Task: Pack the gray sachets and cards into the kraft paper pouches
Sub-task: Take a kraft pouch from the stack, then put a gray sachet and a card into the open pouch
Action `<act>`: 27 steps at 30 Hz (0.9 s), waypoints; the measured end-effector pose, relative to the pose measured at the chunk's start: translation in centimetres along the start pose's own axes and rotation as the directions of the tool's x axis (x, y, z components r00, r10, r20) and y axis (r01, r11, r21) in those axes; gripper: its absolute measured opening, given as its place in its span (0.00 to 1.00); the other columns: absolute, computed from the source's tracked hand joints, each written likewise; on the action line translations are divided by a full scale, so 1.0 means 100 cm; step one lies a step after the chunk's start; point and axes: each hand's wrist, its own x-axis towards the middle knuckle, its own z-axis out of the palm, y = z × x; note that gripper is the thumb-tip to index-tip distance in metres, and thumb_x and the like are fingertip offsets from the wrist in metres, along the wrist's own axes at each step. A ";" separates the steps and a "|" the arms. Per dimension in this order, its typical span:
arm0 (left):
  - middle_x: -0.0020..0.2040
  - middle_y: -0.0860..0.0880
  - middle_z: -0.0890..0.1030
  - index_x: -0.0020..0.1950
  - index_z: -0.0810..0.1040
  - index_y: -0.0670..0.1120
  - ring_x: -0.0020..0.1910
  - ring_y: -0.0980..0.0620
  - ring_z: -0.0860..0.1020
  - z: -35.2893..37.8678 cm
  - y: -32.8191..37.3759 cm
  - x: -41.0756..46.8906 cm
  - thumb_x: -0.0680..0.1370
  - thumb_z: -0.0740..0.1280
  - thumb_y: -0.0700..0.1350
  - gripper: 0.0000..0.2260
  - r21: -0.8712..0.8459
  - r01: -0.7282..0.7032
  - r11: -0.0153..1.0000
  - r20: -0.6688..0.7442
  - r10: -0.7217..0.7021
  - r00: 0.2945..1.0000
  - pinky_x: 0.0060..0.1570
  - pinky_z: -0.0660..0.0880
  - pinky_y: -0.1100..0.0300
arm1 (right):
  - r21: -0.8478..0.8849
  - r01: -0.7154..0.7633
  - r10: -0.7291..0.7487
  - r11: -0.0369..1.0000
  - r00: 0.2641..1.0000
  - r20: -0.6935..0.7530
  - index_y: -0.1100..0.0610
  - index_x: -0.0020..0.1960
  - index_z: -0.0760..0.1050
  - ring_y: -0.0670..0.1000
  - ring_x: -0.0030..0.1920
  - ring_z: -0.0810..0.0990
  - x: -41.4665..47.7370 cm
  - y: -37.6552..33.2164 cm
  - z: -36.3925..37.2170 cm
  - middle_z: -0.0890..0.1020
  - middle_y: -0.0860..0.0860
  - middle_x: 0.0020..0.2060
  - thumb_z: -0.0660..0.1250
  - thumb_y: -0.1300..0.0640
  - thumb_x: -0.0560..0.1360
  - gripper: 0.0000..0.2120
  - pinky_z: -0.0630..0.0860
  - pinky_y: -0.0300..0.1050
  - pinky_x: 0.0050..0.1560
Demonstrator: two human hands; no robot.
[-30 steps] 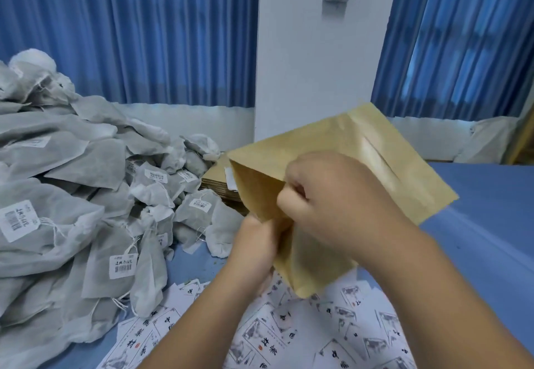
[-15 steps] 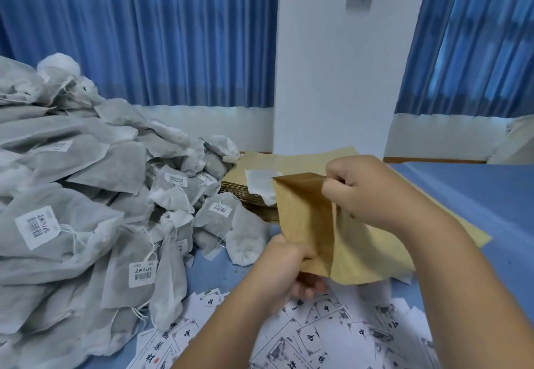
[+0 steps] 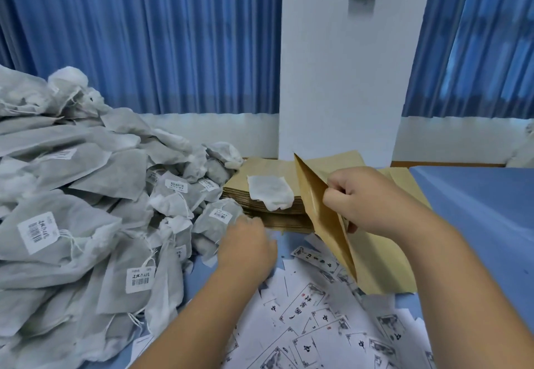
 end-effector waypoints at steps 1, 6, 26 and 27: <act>0.62 0.43 0.71 0.65 0.69 0.43 0.61 0.44 0.72 0.007 0.001 0.003 0.80 0.60 0.54 0.19 0.146 0.027 0.989 0.052 -0.035 0.998 0.57 0.71 0.54 | -0.002 -0.002 0.002 1.000 1.000 -0.003 0.57 0.31 0.62 0.51 0.26 0.81 0.000 0.001 -0.001 0.70 0.48 0.25 0.60 0.60 0.74 0.14 0.70 0.42 0.29; 0.64 0.41 0.71 0.69 0.65 0.40 0.64 0.44 0.71 0.019 0.005 0.017 0.78 0.63 0.43 0.20 0.352 0.069 0.934 0.106 -0.112 0.988 0.59 0.71 0.56 | -0.001 -0.019 0.019 1.000 1.000 -0.023 0.58 0.31 0.63 0.51 0.26 0.77 0.001 0.006 -0.006 0.70 0.49 0.25 0.60 0.60 0.73 0.13 0.77 0.53 0.33; 0.62 0.42 0.69 0.67 0.67 0.49 0.62 0.40 0.70 0.008 0.047 0.110 0.79 0.53 0.61 0.22 0.164 0.064 0.984 -0.057 -0.055 0.997 0.55 0.68 0.48 | -0.055 -0.007 0.004 0.998 0.999 -0.045 0.54 0.30 0.60 0.46 0.26 0.62 0.009 0.032 0.000 0.63 0.46 0.23 0.61 0.56 0.70 0.14 0.58 0.39 0.24; 0.63 0.41 0.69 0.67 0.66 0.49 0.62 0.40 0.69 0.013 0.048 0.111 0.77 0.53 0.66 0.27 0.153 0.088 0.984 -0.036 -0.084 0.996 0.54 0.68 0.46 | -0.056 -0.004 0.002 0.998 0.999 -0.043 0.54 0.30 0.60 0.46 0.26 0.62 0.009 0.032 0.001 0.63 0.46 0.23 0.61 0.56 0.70 0.14 0.57 0.39 0.24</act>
